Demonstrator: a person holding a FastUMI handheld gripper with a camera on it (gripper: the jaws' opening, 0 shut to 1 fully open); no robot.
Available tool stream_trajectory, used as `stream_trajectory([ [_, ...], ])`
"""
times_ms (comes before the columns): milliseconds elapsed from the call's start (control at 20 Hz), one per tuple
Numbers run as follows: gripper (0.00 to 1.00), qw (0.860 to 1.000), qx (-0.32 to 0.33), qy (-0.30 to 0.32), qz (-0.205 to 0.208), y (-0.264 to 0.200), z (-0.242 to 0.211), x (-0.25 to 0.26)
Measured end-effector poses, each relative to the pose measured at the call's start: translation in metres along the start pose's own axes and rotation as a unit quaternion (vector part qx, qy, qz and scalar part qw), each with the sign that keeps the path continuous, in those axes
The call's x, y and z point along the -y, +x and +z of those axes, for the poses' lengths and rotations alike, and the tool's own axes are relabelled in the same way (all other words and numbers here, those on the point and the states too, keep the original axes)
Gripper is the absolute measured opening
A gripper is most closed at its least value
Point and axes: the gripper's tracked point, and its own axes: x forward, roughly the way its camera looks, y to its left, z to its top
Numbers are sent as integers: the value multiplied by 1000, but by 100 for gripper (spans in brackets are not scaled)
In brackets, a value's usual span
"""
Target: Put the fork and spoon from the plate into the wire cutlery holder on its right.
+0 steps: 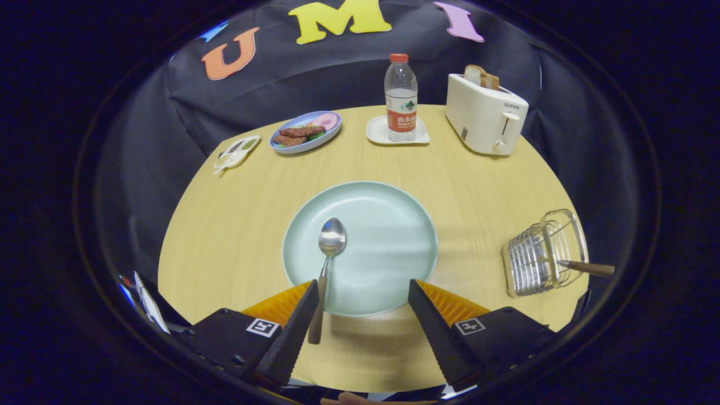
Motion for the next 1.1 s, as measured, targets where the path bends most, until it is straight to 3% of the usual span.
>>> stream_trajectory([
  [250, 96, 999, 18, 27, -5, 23, -10, -26],
  [400, 87, 999, 11, 31, -18, 36, -17, -37],
  [450, 81, 999, 3, 30, -23, 42, -19, -41],
  [550, 50, 999, -3, 28, -43, 48, -21, -42],
  [600, 29, 999, -2, 28, -47, 50, -21, -44],
  [750, 10, 999, -3, 25, -37, 50, -22, -50],
  [850, 12, 999, -8, 16, -37, 46, -23, -49],
  [900, 4, 999, -10, 11, -31, 43, -22, -48],
  [1100, 4, 1000, -6, -11, -19, 28, -20, -45],
])
